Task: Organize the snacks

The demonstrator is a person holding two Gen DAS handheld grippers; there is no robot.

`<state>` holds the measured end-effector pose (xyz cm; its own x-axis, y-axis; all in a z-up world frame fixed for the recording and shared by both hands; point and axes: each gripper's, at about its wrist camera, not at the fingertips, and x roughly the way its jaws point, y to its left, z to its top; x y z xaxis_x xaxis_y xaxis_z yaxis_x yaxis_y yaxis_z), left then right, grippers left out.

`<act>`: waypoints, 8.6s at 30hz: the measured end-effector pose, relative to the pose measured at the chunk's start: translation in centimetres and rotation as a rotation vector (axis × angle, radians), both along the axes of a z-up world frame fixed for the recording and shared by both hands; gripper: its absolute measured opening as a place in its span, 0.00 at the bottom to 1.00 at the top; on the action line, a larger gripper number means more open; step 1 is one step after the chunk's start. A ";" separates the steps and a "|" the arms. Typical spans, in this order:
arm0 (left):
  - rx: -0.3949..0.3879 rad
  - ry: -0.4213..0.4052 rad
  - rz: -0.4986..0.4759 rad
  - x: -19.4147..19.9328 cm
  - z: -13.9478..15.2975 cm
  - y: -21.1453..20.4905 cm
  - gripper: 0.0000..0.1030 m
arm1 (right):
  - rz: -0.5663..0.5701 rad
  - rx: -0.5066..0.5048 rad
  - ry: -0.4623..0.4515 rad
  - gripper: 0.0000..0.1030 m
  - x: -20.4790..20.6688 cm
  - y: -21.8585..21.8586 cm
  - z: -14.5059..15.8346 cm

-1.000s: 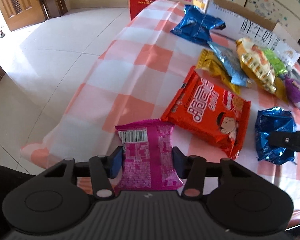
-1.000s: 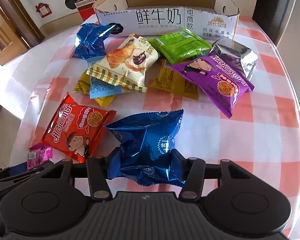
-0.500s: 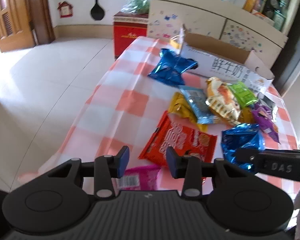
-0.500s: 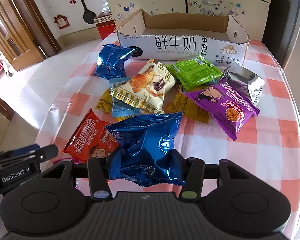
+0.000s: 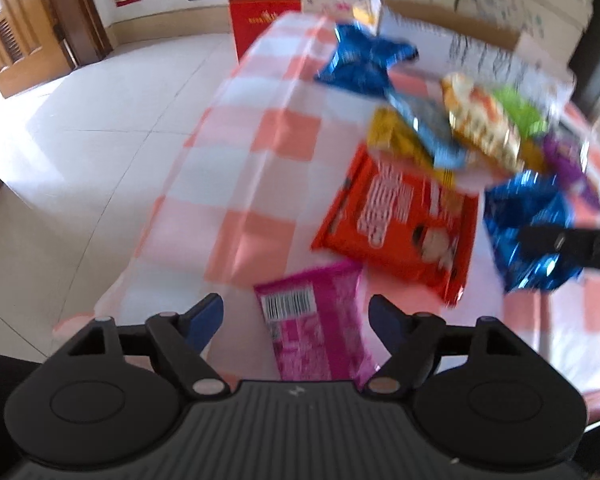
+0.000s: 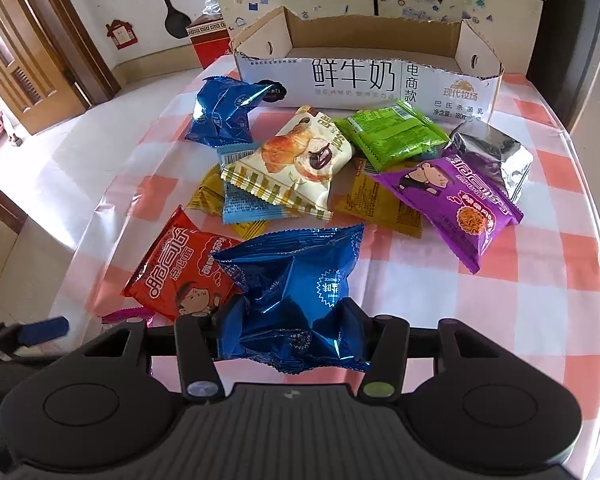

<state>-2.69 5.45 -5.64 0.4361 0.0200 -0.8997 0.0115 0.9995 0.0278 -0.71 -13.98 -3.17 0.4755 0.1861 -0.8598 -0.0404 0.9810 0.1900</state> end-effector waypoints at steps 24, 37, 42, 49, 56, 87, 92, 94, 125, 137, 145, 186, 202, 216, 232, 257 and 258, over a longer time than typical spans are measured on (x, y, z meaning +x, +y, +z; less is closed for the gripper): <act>-0.080 -0.152 -0.001 -0.8 2.1 0.2 0.47 | -0.061 0.123 0.043 0.76 -0.6 -2.7 0.2; -0.127 -0.177 0.017 -0.7 2.8 0.2 0.47 | 0.107 -0.102 0.086 0.60 -0.8 1.2 -2.5; -0.139 -0.212 0.005 -0.4 4.0 -0.2 0.47 | 0.130 -0.075 0.053 0.55 -1.3 1.2 -1.4; -0.103 -0.294 -0.077 0.7 6.4 -1.6 0.47 | 0.104 -0.038 -0.095 0.55 -2.1 -0.2 2.2; -0.052 -0.360 -0.152 2.6 7.9 -3.0 0.48 | 0.066 -0.129 -0.228 0.55 -1.1 -1.2 4.4; -0.099 -0.528 -0.275 15.4 10.2 -9.3 0.48 | -0.125 -0.086 -0.448 0.55 9.0 -7.6 8.5; -0.139 -0.532 -0.270 18.1 10.2 -10.3 0.48 | -0.155 -0.068 -0.449 0.55 10.9 -8.2 8.6; -0.149 -0.530 -0.281 19.1 10.0 -10.7 0.48 | -0.157 -0.063 -0.438 0.56 11.9 -8.3 8.4; -0.159 -0.391 -0.234 22.3 8.7 -10.1 0.82 | -0.224 0.026 -0.219 0.83 15.7 -11.1 5.9; -0.115 -0.247 -0.276 17.4 6.9 -10.4 0.82 | -0.241 0.018 -0.073 0.88 11.9 -12.1 4.7; -0.117 -0.172 -0.351 15.0 5.8 -11.2 0.83 | -0.269 -0.020 0.043 0.88 8.8 -12.6 2.7; -0.042 -0.081 -0.474 14.3 0.5 -14.3 0.55 | -0.186 -0.015 0.204 0.74 8.7 -10.9 -2.8; -0.049 -0.134 -0.466 13.3 2.3 -12.1 0.53 | -0.033 -0.085 0.074 0.74 8.4 -8.8 -0.4; -0.027 -0.238 -0.437 13.2 4.4 -10.7 0.53 | 0.025 -0.117 -0.025 0.74 8.4 -7.9 1.2; 0.036 -0.455 -0.421 13.3 8.9 -11.4 0.53 | 0.025 -0.152 -0.230 0.74 9.3 -8.2 5.6; -0.024 -0.555 -0.307 19.8 11.9 -12.3 0.53 | -0.133 -0.141 -0.433 0.74 14.3 -9.3 9.1; -0.026 -0.554 -0.301 20.1 11.8 -12.3 0.53 | -0.136 -0.139 -0.435 0.74 14.5 -9.3 9.1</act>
<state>17.44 -6.85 6.19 0.8204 -0.1951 -0.5374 0.2835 0.9551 0.0861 13.80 -23.25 5.91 0.8090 -0.0051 -0.5877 0.0433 0.9978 0.0509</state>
